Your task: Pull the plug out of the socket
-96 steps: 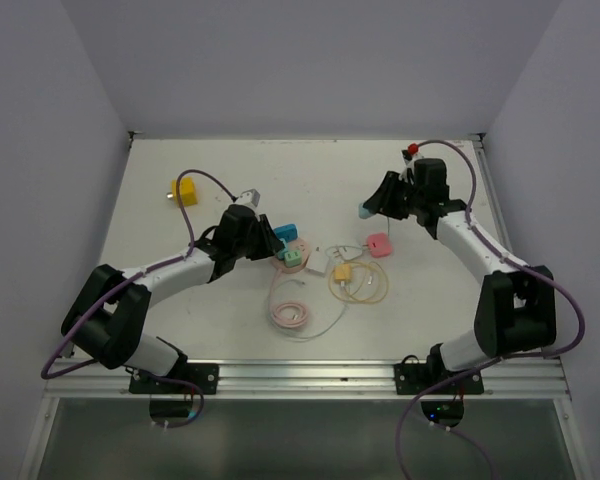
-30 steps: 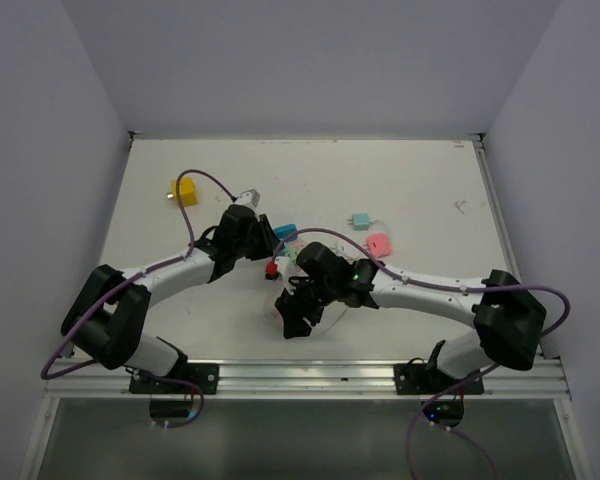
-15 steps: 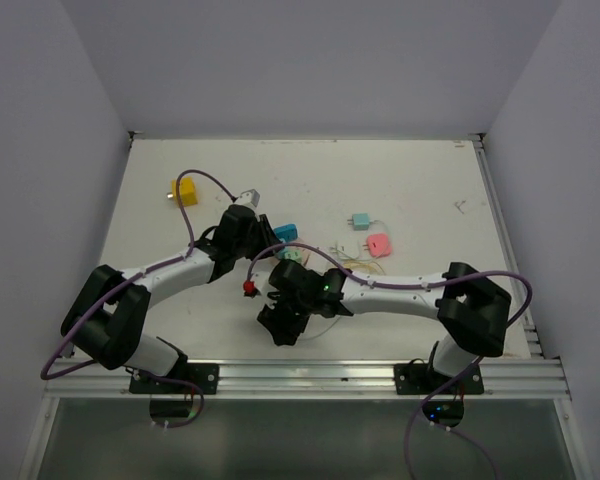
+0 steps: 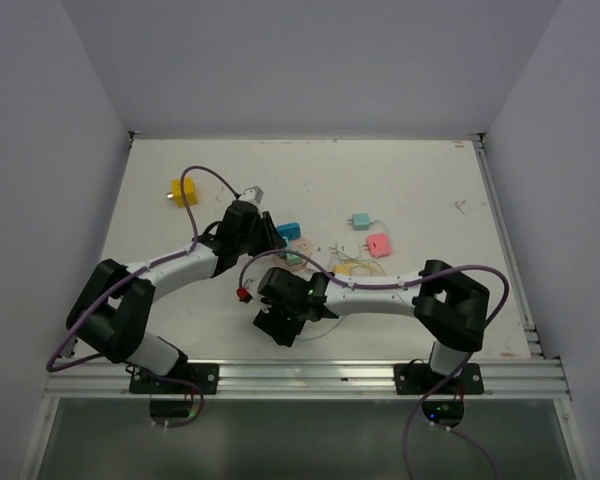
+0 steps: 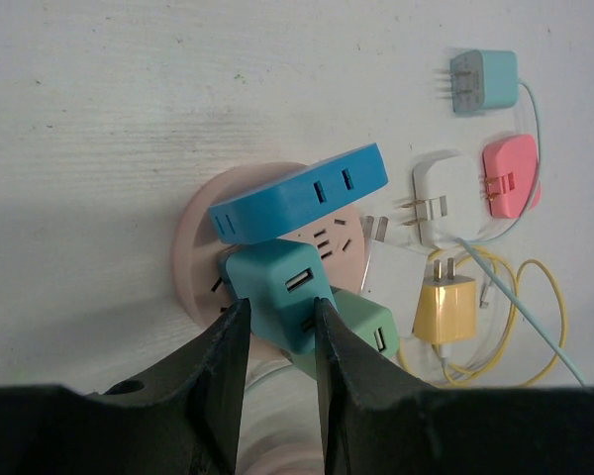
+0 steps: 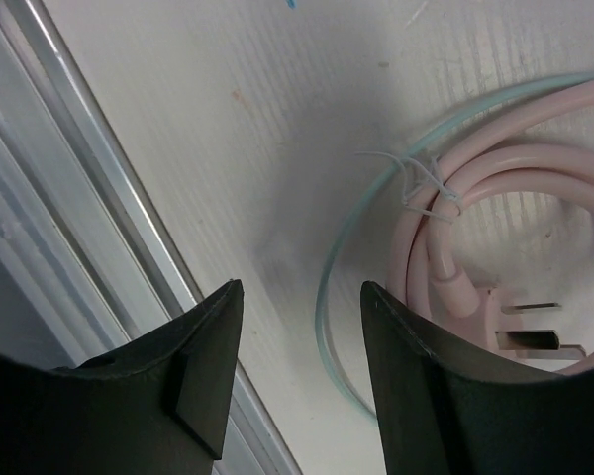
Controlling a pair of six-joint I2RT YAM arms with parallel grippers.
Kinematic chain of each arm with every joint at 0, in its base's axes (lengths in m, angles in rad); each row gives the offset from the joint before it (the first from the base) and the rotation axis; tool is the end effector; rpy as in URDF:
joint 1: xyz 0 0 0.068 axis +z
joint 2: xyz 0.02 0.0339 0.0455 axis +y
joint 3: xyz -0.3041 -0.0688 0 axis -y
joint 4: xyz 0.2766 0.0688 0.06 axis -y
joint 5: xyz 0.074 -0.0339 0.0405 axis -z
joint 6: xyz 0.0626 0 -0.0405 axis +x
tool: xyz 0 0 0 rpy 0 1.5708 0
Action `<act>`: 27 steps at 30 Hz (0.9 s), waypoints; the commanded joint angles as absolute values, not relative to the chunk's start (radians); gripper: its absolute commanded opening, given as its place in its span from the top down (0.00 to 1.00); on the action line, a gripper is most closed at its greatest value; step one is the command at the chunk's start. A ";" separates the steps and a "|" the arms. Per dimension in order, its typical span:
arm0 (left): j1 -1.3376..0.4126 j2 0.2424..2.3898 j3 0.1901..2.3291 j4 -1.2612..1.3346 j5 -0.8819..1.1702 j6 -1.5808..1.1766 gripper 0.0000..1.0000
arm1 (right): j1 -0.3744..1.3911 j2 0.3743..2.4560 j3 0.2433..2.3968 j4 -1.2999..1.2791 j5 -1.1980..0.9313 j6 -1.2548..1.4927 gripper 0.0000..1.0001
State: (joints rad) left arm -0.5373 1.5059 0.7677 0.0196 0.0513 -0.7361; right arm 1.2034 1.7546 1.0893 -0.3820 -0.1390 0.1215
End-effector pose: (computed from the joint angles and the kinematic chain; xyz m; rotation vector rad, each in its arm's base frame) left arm 0.2973 -0.1809 0.1853 -0.2099 2.3854 -0.6956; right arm 0.1349 0.3748 0.1712 -1.4598 2.3306 0.6040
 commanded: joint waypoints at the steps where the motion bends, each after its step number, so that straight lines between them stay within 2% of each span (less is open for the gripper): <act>1: -0.545 1.617 0.727 -0.305 -0.012 -0.643 0.66 | 1.210 1.773 1.129 -0.423 -0.061 0.101 0.45; 7: -0.534 1.643 0.779 -0.324 -0.025 -0.624 0.66 | 1.210 1.792 1.129 -0.428 -0.058 0.094 0.48; 10: -0.529 1.641 0.781 -0.327 -0.026 -0.621 0.66 | 1.212 1.810 1.138 -0.436 -0.061 0.087 0.56; 12: -0.528 1.640 0.781 -0.330 -0.028 -0.620 0.66 | 1.212 1.815 1.143 -0.440 -0.069 0.086 0.67; 18: -0.522 1.632 0.767 -0.325 -0.032 -0.618 0.66 | 1.213 1.798 1.144 -0.449 -0.080 0.069 0.91; 19: -0.520 1.632 0.765 -0.325 -0.032 -0.620 0.66 | 1.212 1.787 1.143 -0.452 -0.096 0.060 1.00; 27: -0.515 1.646 0.765 -0.322 -0.040 -0.615 0.66 | 1.213 1.562 1.138 -0.515 -0.328 -0.047 1.00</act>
